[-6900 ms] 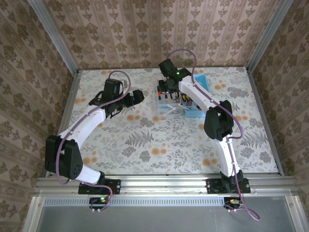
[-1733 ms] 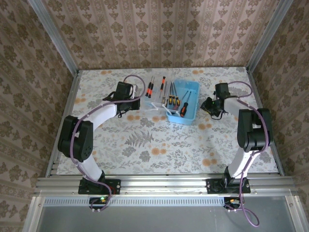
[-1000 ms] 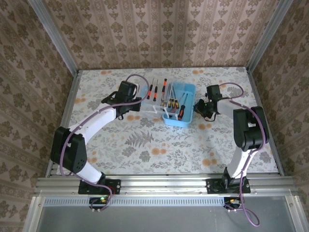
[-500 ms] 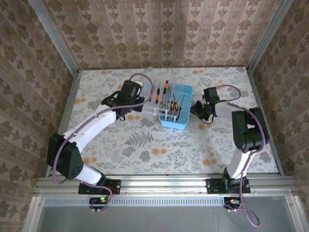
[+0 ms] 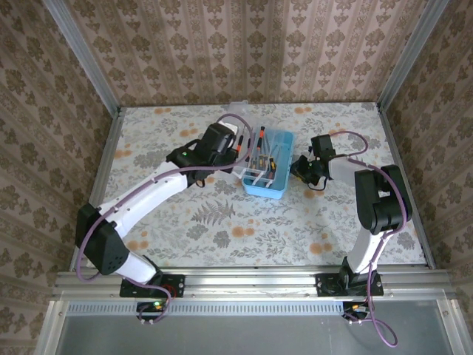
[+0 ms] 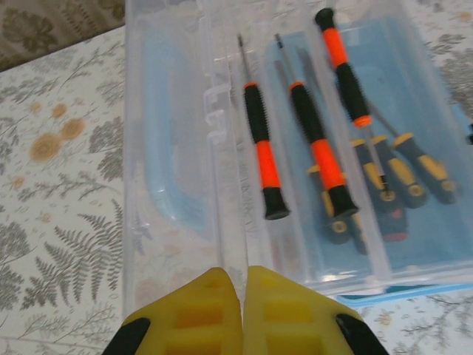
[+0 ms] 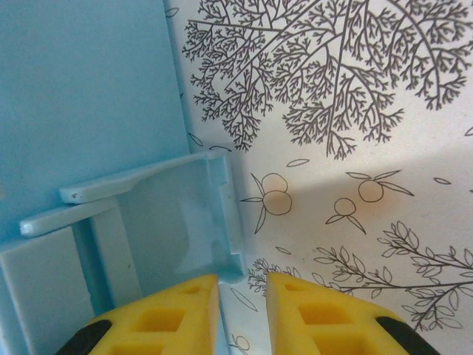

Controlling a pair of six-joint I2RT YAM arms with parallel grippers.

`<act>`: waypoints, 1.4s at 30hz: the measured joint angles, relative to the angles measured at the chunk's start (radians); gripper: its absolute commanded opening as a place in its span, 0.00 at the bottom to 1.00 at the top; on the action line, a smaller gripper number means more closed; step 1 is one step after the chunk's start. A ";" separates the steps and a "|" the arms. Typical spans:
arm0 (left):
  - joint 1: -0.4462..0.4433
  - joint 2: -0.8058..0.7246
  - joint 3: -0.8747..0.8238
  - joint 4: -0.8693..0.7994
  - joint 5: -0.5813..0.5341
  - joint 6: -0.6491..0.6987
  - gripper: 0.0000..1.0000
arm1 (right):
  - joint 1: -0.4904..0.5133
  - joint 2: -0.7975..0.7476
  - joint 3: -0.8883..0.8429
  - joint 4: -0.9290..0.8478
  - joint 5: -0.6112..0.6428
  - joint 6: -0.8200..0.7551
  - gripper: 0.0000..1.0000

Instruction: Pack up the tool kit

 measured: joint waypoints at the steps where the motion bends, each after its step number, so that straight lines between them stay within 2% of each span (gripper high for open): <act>1: -0.014 0.007 0.013 0.000 0.000 0.000 0.00 | 0.000 0.000 -0.002 0.002 -0.005 0.001 0.26; 11: -0.165 0.112 0.099 0.010 0.080 -0.019 0.00 | 0.019 -0.002 -0.015 0.039 -0.051 0.003 0.26; 15: -0.192 0.165 0.104 0.013 0.099 -0.034 0.00 | 0.014 -0.022 -0.029 0.037 -0.051 0.002 0.26; 19: -0.189 0.189 0.139 -0.002 0.102 -0.034 0.00 | 0.000 -0.084 -0.037 -0.002 -0.039 -0.010 0.32; 20: -0.181 0.190 0.156 -0.008 0.103 -0.034 0.02 | -0.003 -0.105 -0.037 -0.013 -0.032 -0.013 0.34; 21: -0.169 0.190 0.175 -0.014 0.108 -0.034 0.10 | -0.008 -0.128 -0.037 -0.024 -0.022 -0.018 0.36; 22: -0.152 0.190 0.190 -0.016 0.114 -0.034 0.13 | -0.010 -0.150 -0.037 -0.035 -0.017 -0.023 0.38; 23: -0.129 0.191 0.206 -0.018 0.125 -0.031 0.23 | -0.013 -0.173 -0.037 -0.046 -0.010 -0.031 0.42; 24: -0.100 0.195 0.224 -0.021 0.138 -0.029 0.38 | -0.014 -0.193 -0.035 -0.057 -0.005 -0.037 0.45; 26: -0.042 0.214 0.257 -0.027 0.166 -0.027 0.50 | -0.014 -0.213 -0.023 -0.075 0.003 -0.046 0.51; 27: -0.010 0.235 0.281 -0.033 0.183 -0.026 0.59 | -0.015 -0.214 -0.008 -0.085 0.005 -0.056 0.52; 31: 0.074 0.358 0.397 -0.062 0.238 -0.015 0.76 | -0.015 -0.191 0.063 -0.109 0.001 -0.076 0.56; 38: 0.096 0.578 0.552 -0.125 0.326 0.000 0.82 | -0.015 -0.082 0.212 -0.116 -0.023 -0.111 0.60; 42: 0.100 0.645 0.615 -0.162 0.335 0.004 0.82 | -0.015 -0.022 0.269 -0.116 -0.051 -0.115 0.55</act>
